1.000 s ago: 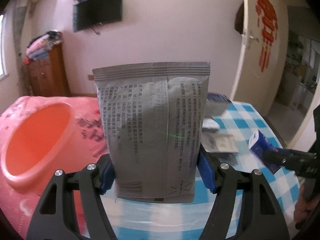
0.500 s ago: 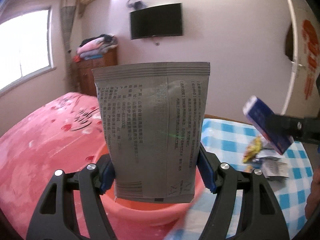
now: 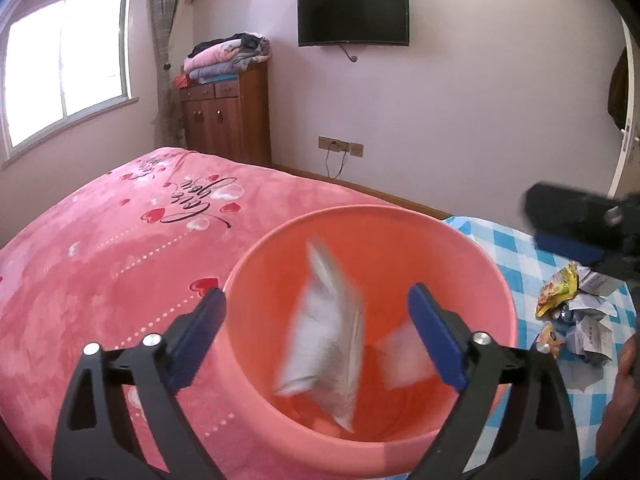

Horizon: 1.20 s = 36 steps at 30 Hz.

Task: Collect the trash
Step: 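Carry both items over the orange bucket and open both tools to drop them, then return both tools to the table and reach toward the remaining wrappers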

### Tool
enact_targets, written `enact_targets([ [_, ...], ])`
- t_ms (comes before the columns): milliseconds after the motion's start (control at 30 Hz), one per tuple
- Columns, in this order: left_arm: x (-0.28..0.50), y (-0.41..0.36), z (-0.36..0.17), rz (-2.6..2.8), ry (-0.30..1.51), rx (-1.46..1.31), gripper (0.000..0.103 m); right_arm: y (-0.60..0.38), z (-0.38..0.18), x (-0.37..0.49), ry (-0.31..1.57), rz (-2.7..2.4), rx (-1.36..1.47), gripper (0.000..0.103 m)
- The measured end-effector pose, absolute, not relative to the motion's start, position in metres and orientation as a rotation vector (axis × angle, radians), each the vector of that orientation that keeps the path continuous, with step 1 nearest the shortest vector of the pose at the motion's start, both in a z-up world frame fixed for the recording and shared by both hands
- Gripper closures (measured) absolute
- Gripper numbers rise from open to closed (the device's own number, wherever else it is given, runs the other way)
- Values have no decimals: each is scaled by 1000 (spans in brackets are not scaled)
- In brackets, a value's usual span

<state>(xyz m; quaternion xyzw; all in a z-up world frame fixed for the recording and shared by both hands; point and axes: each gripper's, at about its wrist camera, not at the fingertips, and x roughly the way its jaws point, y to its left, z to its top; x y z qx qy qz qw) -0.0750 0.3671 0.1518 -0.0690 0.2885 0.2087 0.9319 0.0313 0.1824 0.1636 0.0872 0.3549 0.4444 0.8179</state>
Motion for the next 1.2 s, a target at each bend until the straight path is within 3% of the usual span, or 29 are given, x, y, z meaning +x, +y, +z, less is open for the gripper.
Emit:
enact_targets([
  [267,-87,360,155,368,539,-192,9,117,168,14,630,793,236,10],
  [567,-97,316,163,262,509,-156,4,51,140,-3,636,627,251,10],
  [1200,-99,215,161,105,558,-47,4,-75,115,-43,566,293,235,10],
])
